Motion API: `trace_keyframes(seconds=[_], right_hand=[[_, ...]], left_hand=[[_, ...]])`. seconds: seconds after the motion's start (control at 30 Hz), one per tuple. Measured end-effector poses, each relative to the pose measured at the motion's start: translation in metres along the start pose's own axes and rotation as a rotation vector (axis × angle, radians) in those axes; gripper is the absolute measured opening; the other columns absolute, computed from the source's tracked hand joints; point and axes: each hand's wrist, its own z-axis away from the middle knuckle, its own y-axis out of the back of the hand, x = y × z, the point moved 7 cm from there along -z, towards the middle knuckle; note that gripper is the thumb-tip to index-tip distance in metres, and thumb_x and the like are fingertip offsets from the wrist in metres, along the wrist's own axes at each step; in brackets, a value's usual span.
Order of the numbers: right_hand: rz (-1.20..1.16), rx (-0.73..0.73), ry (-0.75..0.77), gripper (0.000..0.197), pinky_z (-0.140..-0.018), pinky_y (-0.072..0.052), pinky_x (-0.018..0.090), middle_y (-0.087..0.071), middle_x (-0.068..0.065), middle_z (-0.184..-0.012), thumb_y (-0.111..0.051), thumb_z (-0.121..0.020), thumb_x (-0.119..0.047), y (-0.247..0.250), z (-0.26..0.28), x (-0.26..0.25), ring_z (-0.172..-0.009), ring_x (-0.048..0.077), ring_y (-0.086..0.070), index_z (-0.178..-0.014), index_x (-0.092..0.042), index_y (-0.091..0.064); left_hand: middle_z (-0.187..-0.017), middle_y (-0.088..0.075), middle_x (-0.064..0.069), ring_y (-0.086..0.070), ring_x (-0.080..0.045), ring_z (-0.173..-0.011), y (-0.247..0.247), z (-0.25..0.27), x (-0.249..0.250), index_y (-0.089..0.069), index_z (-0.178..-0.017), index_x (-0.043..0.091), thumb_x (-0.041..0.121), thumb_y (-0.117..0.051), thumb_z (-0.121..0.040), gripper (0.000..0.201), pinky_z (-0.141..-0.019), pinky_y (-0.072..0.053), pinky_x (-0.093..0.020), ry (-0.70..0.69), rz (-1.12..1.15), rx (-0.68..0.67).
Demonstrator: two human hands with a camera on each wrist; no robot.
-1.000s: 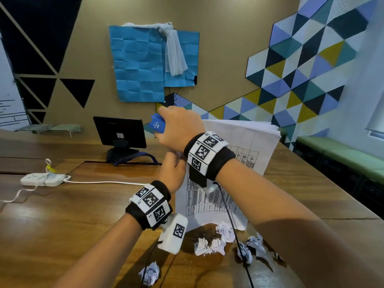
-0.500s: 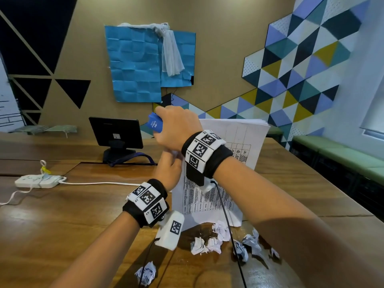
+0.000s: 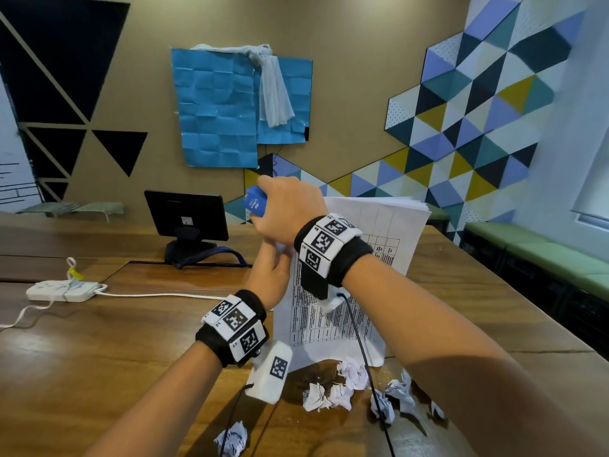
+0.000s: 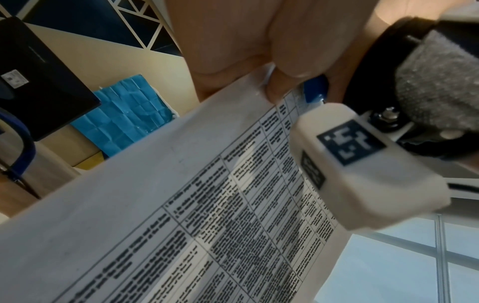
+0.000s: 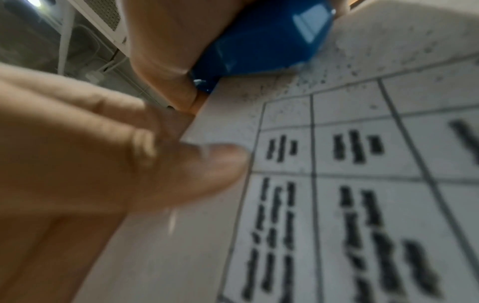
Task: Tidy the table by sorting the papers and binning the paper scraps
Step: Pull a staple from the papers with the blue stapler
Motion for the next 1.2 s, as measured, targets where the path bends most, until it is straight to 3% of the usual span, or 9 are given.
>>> trace_keyframes(seconds=[0.17, 0.27, 0.43, 0.57, 0.73, 0.83, 1.0, 1.13, 1.2], right_hand=[[0.002, -0.009, -0.002, 0.022, -0.063, -0.043, 0.03, -0.051, -0.004, -0.073, -0.058, -0.078, -0.035, -0.002, -0.003, 0.0, -0.071, 0.019, -0.052, -0.079, -0.022, -0.04], [-0.058, 0.008, 0.011, 0.022, -0.062, -0.044, 0.03, -0.052, -0.004, -0.07, -0.059, -0.077, -0.035, 0.0, -0.001, -0.001, -0.069, 0.019, -0.055, -0.075, -0.021, -0.041], [-0.408, 0.159, -0.121, 0.026, -0.052, -0.036, 0.026, -0.044, -0.007, -0.055, -0.062, -0.079, -0.03, 0.018, -0.002, 0.016, -0.053, 0.013, -0.043, -0.066, -0.018, -0.044], [-0.67, 0.338, -0.278, 0.024, -0.052, -0.034, 0.016, -0.052, 0.0, -0.061, -0.063, -0.085, -0.026, 0.039, 0.001, 0.04, -0.053, 0.009, -0.041, -0.074, -0.006, -0.057], [-0.963, 0.488, -0.358, 0.028, -0.049, -0.049, 0.017, -0.05, -0.007, -0.057, -0.062, -0.089, -0.016, 0.072, 0.015, 0.061, -0.045, 0.003, -0.052, -0.067, -0.023, -0.046], [-1.053, 0.477, -0.295, 0.023, -0.051, -0.055, 0.029, -0.054, 0.001, -0.06, -0.062, -0.089, -0.014, 0.094, 0.031, 0.066, -0.046, 0.01, -0.058, -0.071, -0.019, -0.048], [-0.745, 0.149, -0.231, 0.027, -0.053, -0.046, 0.032, -0.054, 0.016, -0.055, -0.054, -0.086, -0.032, 0.091, 0.077, 0.081, -0.05, 0.03, -0.053, -0.069, -0.011, -0.052], [-0.418, -0.297, -0.319, 0.039, -0.067, -0.043, 0.02, -0.066, -0.005, -0.093, -0.047, -0.082, -0.044, 0.043, 0.143, 0.114, -0.071, 0.005, -0.057, -0.104, -0.016, -0.063], [-0.204, -0.498, -0.46, 0.048, -0.08, -0.048, 0.032, -0.065, 0.004, -0.109, -0.046, -0.086, -0.048, 0.015, 0.18, 0.149, -0.086, 0.019, -0.062, -0.115, -0.011, -0.057]], left_hand=[[-0.1, -0.057, -0.004, -0.055, -0.032, -0.113, 0.0, -0.001, -0.005, -0.04, -0.123, -0.004, 0.005, -0.042, -0.097, 0.028, -0.095, -0.046, -0.041, 0.038, 0.03, 0.016], [-0.122, -0.056, -0.014, -0.053, -0.027, -0.119, 0.001, -0.002, -0.005, -0.036, -0.13, 0.007, 0.003, -0.042, -0.096, 0.035, -0.102, -0.044, -0.04, 0.007, 0.027, -0.008], [-0.115, -0.052, 0.011, -0.048, 0.015, -0.105, -0.006, -0.002, -0.007, -0.034, -0.134, 0.007, 0.005, -0.039, -0.098, 0.037, -0.095, -0.043, -0.012, -0.042, -0.026, -0.044], [-0.103, -0.044, 0.025, -0.044, 0.035, -0.087, -0.007, -0.002, -0.013, -0.037, -0.131, 0.005, 0.004, -0.04, -0.097, 0.034, -0.073, -0.037, 0.008, -0.026, -0.031, -0.044], [-0.111, -0.048, 0.023, -0.05, 0.024, -0.092, -0.011, 0.005, -0.027, -0.033, -0.13, 0.008, 0.005, -0.045, -0.095, 0.036, -0.072, -0.042, 0.004, 0.03, -0.077, -0.125], [-0.124, -0.049, 0.01, -0.049, 0.0, -0.112, -0.01, 0.01, -0.037, -0.03, -0.129, 0.011, 0.009, -0.048, -0.095, 0.038, -0.092, -0.043, -0.014, 0.088, -0.091, -0.154], [-0.122, -0.044, 0.01, -0.044, -0.004, -0.114, -0.011, 0.016, -0.043, -0.028, -0.132, 0.01, 0.01, -0.049, -0.095, 0.043, -0.093, -0.037, -0.021, 0.116, -0.118, -0.196], [-0.131, -0.046, 0.005, -0.046, -0.007, -0.118, -0.007, 0.014, -0.053, -0.028, -0.135, 0.006, 0.015, -0.054, -0.093, 0.05, -0.1, -0.039, -0.027, 0.133, -0.167, -0.223], [-0.136, -0.049, -0.002, -0.048, -0.012, -0.122, -0.005, 0.013, -0.058, -0.031, -0.135, 0.006, 0.02, -0.057, -0.091, 0.053, -0.106, -0.041, -0.039, 0.112, -0.193, -0.225]])
